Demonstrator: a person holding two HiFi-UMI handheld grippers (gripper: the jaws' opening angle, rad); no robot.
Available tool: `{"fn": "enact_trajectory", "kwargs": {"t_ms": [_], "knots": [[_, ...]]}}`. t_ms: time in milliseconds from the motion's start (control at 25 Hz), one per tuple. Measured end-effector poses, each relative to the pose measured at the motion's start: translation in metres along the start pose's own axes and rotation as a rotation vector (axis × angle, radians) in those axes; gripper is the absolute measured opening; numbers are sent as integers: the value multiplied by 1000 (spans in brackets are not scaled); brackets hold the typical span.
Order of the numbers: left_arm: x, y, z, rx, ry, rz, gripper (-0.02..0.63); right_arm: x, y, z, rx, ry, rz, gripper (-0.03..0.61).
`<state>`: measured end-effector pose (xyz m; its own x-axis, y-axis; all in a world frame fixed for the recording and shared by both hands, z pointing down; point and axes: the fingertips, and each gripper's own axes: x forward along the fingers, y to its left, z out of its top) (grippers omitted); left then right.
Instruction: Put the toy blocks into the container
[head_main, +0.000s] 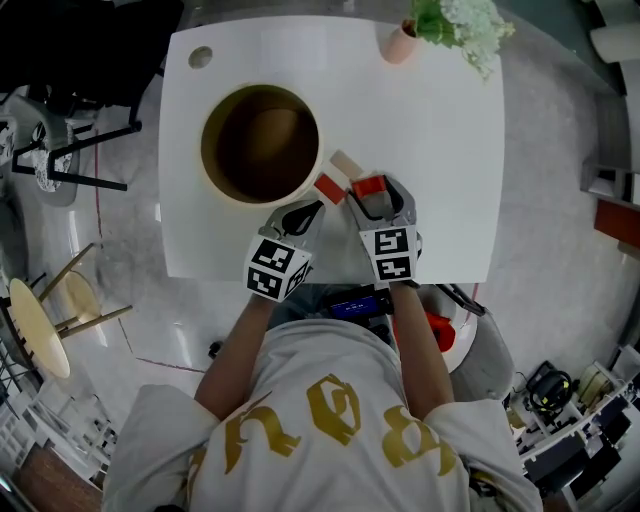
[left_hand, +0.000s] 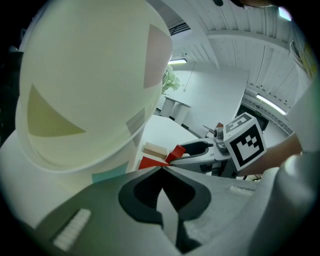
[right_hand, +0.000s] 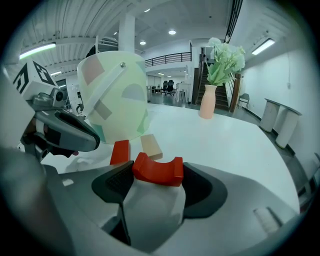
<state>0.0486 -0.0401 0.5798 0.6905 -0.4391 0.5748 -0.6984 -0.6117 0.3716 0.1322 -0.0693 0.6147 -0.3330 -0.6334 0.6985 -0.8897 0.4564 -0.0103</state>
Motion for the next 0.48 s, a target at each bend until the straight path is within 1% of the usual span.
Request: {"fn": "enact_trajectory", "kwargs": {"t_ms": [80,280,480], "knots": [[-2,2,2,-2,-9,4,0,-1,0,0,19,-2,8,327],[-7,2,9,9,-27,3,0,-9,-2,0,104,-17,12,327],[-13,2,17,-3,-59,0,0,-18,1,2,104,-24,-3,327]]}}
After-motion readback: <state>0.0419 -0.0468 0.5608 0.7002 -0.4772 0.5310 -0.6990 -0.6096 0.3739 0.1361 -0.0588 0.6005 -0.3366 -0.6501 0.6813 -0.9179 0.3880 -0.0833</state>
